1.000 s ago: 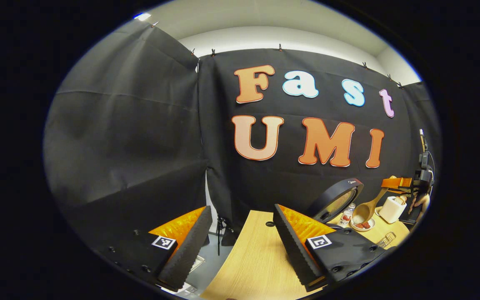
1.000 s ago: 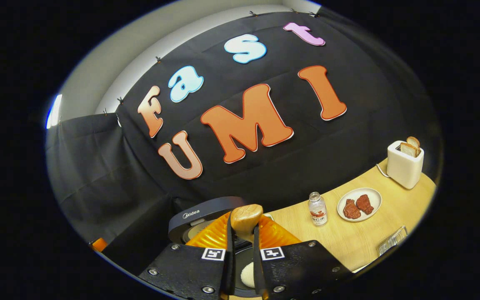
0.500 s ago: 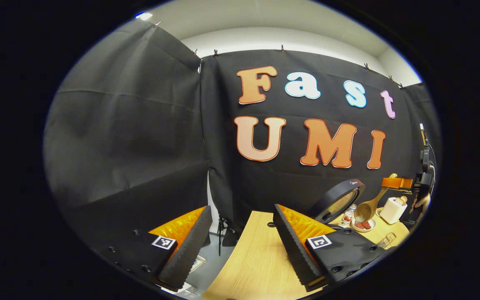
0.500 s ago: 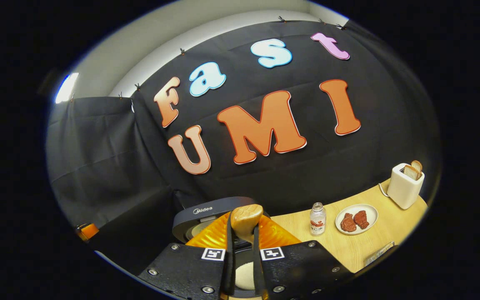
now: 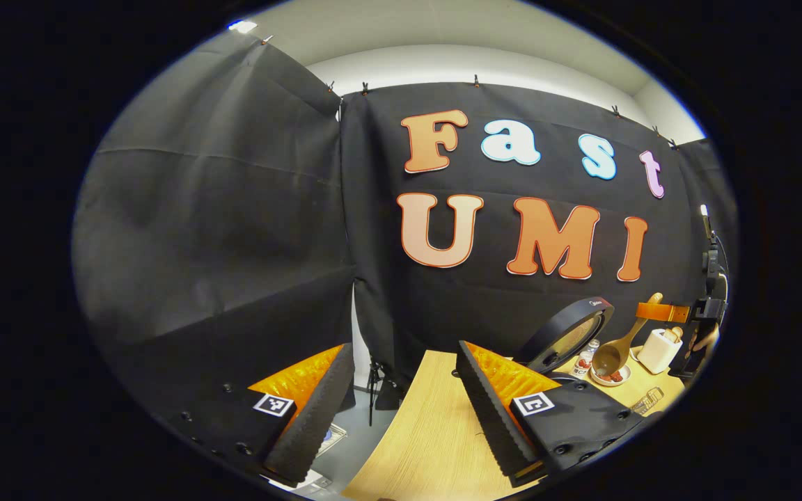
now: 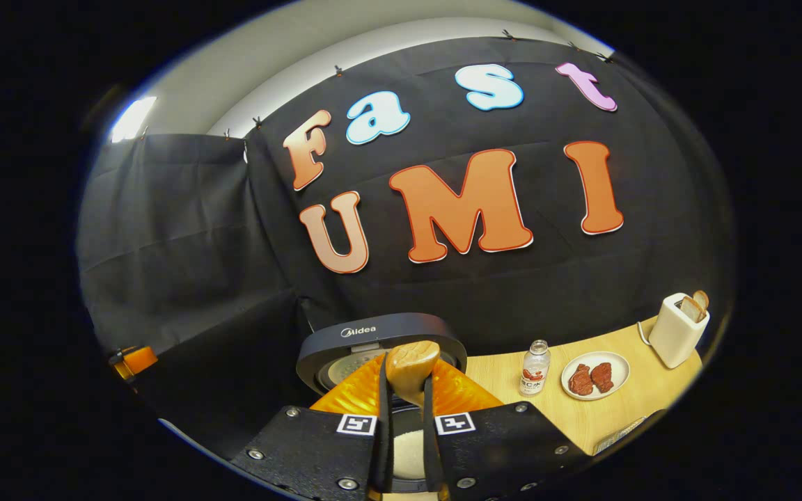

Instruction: Close the left gripper, press the button to open the rice cooker; take a wooden spoon from the chopstick holder with the right hand, scoop a spoonful of rice and pour it into the rice cooker, then put the wooden spoon back into the chopstick holder.

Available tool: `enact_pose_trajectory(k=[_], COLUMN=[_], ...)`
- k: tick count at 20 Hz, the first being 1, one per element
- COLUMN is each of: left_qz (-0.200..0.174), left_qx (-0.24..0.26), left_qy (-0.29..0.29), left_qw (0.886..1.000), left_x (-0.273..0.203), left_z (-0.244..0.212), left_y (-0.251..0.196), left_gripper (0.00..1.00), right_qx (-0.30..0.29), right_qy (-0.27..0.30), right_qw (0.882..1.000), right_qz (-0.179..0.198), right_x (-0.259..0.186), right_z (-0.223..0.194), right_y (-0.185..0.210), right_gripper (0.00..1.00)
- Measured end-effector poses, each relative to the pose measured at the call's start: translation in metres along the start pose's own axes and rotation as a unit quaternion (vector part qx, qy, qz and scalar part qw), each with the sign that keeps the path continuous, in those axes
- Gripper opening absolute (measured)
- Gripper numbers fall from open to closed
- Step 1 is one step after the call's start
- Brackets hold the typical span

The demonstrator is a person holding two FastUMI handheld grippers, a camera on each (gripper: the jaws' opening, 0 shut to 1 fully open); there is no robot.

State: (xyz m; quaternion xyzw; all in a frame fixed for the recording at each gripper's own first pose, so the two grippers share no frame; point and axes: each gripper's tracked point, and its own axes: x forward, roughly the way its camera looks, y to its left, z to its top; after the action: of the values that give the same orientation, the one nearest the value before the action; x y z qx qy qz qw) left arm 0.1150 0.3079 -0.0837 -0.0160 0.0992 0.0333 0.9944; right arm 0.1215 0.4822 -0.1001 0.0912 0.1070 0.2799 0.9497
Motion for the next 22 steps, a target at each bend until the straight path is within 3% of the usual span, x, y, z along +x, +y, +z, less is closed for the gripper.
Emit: enact_pose_trajectory(k=[5,10,15,22], left_qz=[0.008,0.021,0.028,0.014], left_qx=[-0.003,-0.014,-0.022,-0.024], left_qy=[-0.001,-0.008,-0.016,-0.033], left_qw=[1.0,1.0,0.999,0.999], left_x=[-0.008,-0.018,-0.026,-0.033], left_z=[0.002,0.007,0.014,0.027], left_y=[0.0,-0.014,-0.042,-0.103], left_gripper=[0.96,0.96,0.96,0.99], right_qx=[-0.055,-0.005,0.013,0.029], right_qy=[0.003,0.008,-0.004,-0.007], right_qw=[0.999,1.0,1.0,0.998], right_qz=[-0.002,0.016,0.0,-0.061], right_x=[-0.002,-0.006,-0.03,-0.085], right_z=[-0.009,-0.004,0.015,0.02], right_y=[0.0,-0.015,-0.069,-0.178], right_gripper=[0.17,0.17,0.17,0.17])
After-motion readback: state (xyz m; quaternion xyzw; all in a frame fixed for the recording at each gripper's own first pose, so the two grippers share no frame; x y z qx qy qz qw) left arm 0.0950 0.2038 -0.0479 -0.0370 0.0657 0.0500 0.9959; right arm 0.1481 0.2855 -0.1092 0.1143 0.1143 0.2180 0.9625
